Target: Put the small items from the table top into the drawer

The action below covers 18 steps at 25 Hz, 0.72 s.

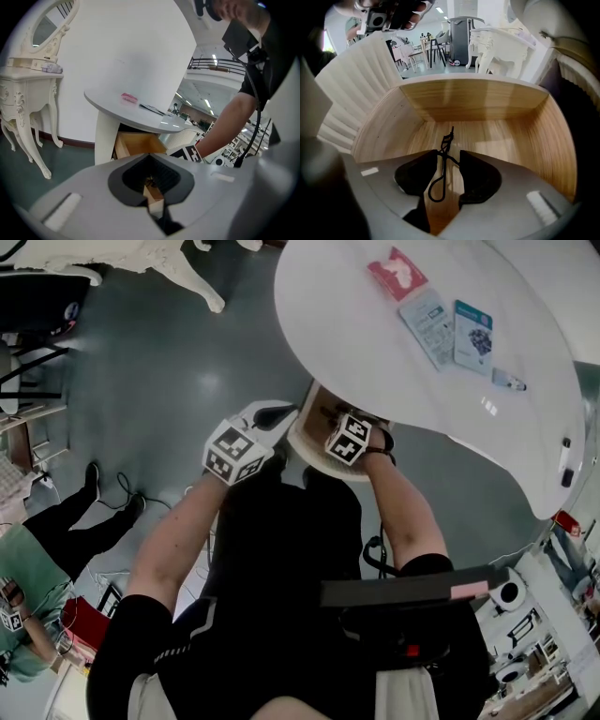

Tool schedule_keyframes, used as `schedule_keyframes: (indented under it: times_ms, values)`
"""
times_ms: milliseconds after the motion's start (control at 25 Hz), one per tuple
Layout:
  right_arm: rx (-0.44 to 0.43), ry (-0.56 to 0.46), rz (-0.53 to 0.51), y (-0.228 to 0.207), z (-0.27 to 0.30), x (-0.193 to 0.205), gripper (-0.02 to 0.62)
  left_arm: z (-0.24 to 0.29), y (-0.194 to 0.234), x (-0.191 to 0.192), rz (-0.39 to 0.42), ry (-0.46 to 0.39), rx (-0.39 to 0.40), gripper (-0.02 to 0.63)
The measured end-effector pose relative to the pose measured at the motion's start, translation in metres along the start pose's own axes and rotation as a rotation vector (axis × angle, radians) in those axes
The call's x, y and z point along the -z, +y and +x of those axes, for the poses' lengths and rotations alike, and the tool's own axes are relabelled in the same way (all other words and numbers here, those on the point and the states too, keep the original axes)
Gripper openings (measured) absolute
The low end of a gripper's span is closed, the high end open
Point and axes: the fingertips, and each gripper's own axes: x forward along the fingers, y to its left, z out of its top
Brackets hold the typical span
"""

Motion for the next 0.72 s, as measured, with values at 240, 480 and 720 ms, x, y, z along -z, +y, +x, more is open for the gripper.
schedule_keyframes:
  times_ms: [240, 480, 720]
  values:
    - [0.005, 0.014, 0.020, -0.002, 0.005, 0.005, 0.119, -0.009, 0.002, 0.004, -0.013, 0.009, -0.018, 0.000]
    - [0.044, 0.000, 0.026, -0.008, 0.002, 0.001, 0.161, -0.019, 0.008, -0.005, 0.003, -0.019, -0.070, 0.000]
    - [0.085, -0.075, 0.045, -0.009, -0.021, -0.012, 0.142, -0.024, 0.001, -0.010, 0.004, -0.023, -0.078, 0.000]
